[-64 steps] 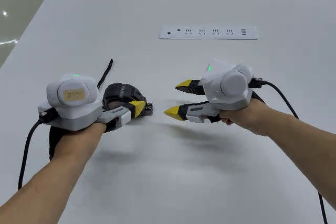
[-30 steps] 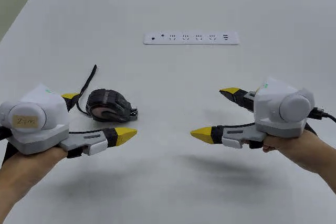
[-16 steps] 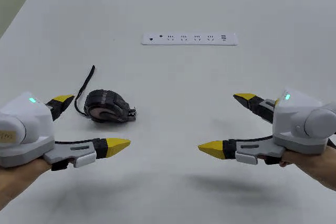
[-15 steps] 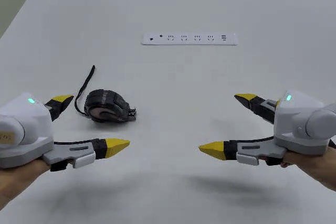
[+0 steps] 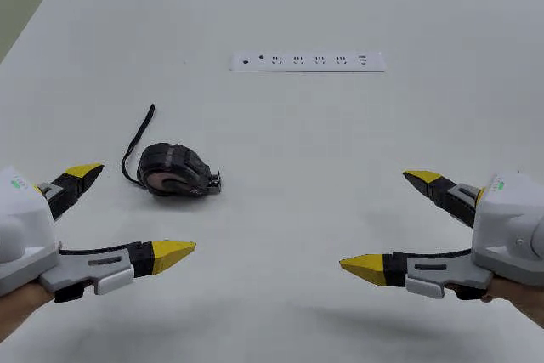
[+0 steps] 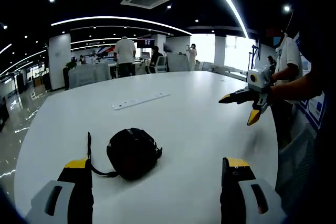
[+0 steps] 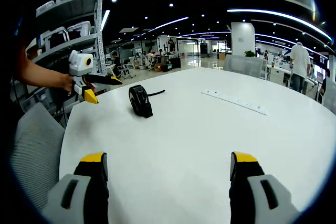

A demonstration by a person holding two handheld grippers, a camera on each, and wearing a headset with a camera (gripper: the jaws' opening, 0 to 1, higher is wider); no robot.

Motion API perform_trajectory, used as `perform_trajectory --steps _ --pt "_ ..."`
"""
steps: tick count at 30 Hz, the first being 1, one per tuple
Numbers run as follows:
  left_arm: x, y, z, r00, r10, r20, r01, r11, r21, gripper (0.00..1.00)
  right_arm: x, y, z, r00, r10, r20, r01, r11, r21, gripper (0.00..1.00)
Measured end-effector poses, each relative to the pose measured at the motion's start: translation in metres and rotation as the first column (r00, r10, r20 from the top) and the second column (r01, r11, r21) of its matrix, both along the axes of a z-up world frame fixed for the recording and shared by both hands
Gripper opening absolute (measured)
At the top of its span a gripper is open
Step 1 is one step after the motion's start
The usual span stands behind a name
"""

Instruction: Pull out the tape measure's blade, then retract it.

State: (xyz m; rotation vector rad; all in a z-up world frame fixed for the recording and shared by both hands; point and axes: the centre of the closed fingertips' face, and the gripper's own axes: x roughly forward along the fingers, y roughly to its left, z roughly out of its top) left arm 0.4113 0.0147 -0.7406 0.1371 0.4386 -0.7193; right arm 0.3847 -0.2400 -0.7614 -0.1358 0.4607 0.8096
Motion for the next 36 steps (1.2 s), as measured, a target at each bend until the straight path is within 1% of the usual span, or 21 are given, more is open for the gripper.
perform_trajectory --steps 7,10,20,21,30,36 --pt "-0.0048 0.0032 -0.0004 1.000 0.010 -0.002 -0.010 1.000 -0.001 1.00 0.0003 -0.0022 0.0042 1.000 -0.013 0.013 0.013 1.000 -0.002 0.99" --pt "-0.0064 0.0043 0.0006 1.000 0.015 0.001 -0.015 1.000 -0.002 1.00 0.0008 -0.0034 0.0050 1.000 -0.017 0.017 0.018 1.000 -0.003 0.99" --pt "-0.0067 0.0067 0.0013 1.000 0.025 -0.001 -0.025 1.000 -0.003 1.00 -0.0004 -0.0043 0.0039 1.000 -0.020 0.015 0.020 1.000 -0.009 0.99" --pt "-0.0062 0.0081 0.0026 0.999 0.032 0.001 -0.032 0.999 -0.007 1.00 -0.0023 -0.0062 0.0028 1.000 -0.023 0.014 0.023 1.000 -0.010 0.99" --pt "-0.0043 0.0068 0.0031 1.000 0.024 0.002 -0.024 1.000 -0.005 1.00 -0.0021 -0.0085 0.0046 0.999 -0.025 0.025 0.026 1.000 -0.013 0.99" --pt "-0.0034 0.0065 0.0038 1.000 0.020 0.005 -0.020 1.000 0.000 1.00 -0.0039 -0.0101 0.0048 0.999 -0.029 0.022 0.030 0.999 -0.014 0.99"
